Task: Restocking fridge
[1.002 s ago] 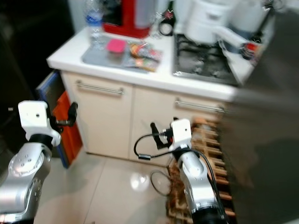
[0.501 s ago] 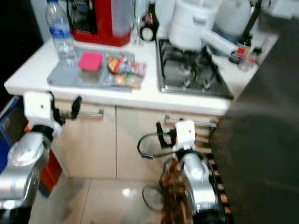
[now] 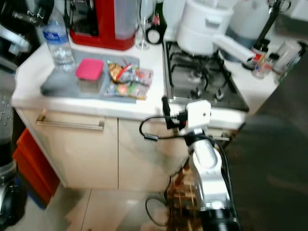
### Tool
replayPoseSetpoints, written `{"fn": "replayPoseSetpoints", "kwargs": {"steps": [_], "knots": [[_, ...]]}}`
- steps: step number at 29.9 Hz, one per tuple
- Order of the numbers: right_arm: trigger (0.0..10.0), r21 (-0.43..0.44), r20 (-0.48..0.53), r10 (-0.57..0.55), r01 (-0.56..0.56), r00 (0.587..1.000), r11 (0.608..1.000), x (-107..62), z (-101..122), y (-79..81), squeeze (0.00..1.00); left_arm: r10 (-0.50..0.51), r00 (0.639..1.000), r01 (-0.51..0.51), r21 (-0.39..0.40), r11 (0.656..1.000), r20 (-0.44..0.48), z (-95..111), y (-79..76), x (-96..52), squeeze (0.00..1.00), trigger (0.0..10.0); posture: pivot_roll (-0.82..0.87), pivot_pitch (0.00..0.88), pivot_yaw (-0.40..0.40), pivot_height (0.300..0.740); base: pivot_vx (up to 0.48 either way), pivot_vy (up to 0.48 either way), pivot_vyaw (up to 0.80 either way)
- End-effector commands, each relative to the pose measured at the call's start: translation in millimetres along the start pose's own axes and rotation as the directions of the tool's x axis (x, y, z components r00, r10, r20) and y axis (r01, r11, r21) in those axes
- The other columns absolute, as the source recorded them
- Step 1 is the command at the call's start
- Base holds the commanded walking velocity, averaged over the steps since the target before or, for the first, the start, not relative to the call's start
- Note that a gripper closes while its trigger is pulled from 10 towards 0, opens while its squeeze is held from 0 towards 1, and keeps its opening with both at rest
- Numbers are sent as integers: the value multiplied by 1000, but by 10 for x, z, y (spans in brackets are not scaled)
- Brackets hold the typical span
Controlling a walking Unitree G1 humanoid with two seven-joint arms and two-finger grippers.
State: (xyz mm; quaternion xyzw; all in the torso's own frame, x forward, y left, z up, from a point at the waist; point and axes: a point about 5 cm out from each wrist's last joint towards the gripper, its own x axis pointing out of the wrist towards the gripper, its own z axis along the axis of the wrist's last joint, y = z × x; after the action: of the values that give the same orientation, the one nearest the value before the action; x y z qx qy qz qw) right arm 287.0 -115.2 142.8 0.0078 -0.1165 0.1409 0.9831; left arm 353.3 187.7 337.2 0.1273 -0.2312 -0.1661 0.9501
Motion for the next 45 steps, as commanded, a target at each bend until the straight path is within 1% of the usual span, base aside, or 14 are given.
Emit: {"fn": "replayPoseSetpoints", "kwargs": {"steps": [1,3,4,6,10,15,17,22,27,29,30,36,43,45], "knots": [[10000,22,-9,-12,12,1000,1000,-34,9,10,0,-59,992,57,-24,998,-107,-216,16,126,0,10000,-41,0,-9,740,0,0,0],[10000,26,-9,-14,14,1000,1000,-46,11,20,0,-61,991,56,-38,998,-123,-257,40,168,0,10000,-41,0,-9,740,0,0,0],[10000,36,-15,-31,32,999,999,-117,6,21,0,-105,982,90,-99,991,-159,-331,42,256,0,10000,-70,0,25,740,0,0,0],[10000,37,-24,-40,41,999,998,-168,-4,18,0,-115,978,99,-97,990,-174,-350,38,295,0,10000,-94,0,48,740,0,0,0],[10000,23,-59,-78,79,995,997,-426,-24,22,0,-242,947,231,-73,970,-212,-406,-70,402,0,10000,-196,0,123,740,0,0,0],[10000,13,-76,-87,88,993,996,-579,16,73,0,-287,922,280,-64,958,-261,-473,-74,420,0,10000,-243,0,142,740,0,0,0],[10000,5,-97,-90,91,991,996,-661,24,66,0,-317,908,309,-76,948,-273,-500,-86,418,0,10000,-277,0,126,740,0,0,0],[10000,-14,-161,-64,63,985,998,-844,71,31,0,-464,827,450,-123,885,-316,-551,-112,374,0,10000,-291,20,88,740,0,0,0],[10000,-12,-189,-46,44,981,999,-896,75,30,0,-507,794,485,-153,861,-337,-549,-77,349,0,10000,-289,45,68,740,0,0,0],[10000,-8,-204,-34,33,978,999,-924,78,47,0,-554,761,519,-195,832,-338,-554,-80,325,0,10000,-292,51,65,740,0,0,0],[10000,-3,-211,-25,25,977,1000,-942,90,71,0,-565,736,530,-201,824,-373,-597,-73,293,0,10000,-298,54,66,740,0,0,0],[10000,27,-229,7,-1,973,1000,-989,101,132,0,-543,727,512,-194,837,-421,-663,-63,268,0,10000,-309,55,72,740,0,0,0],[10000,50,-272,54,-42,961,998,-1045,74,208,0,-539,717,513,-188,837,-443,-703,-155,303,0,10000,-311,55,78,740,0,0,0],[10000,53,-272,55,-42,961,998,-1047,75,221,0,-524,722,519,-148,842,-451,-706,-212,341,0,10000,-317,53,84,740,0,0,0]]}}
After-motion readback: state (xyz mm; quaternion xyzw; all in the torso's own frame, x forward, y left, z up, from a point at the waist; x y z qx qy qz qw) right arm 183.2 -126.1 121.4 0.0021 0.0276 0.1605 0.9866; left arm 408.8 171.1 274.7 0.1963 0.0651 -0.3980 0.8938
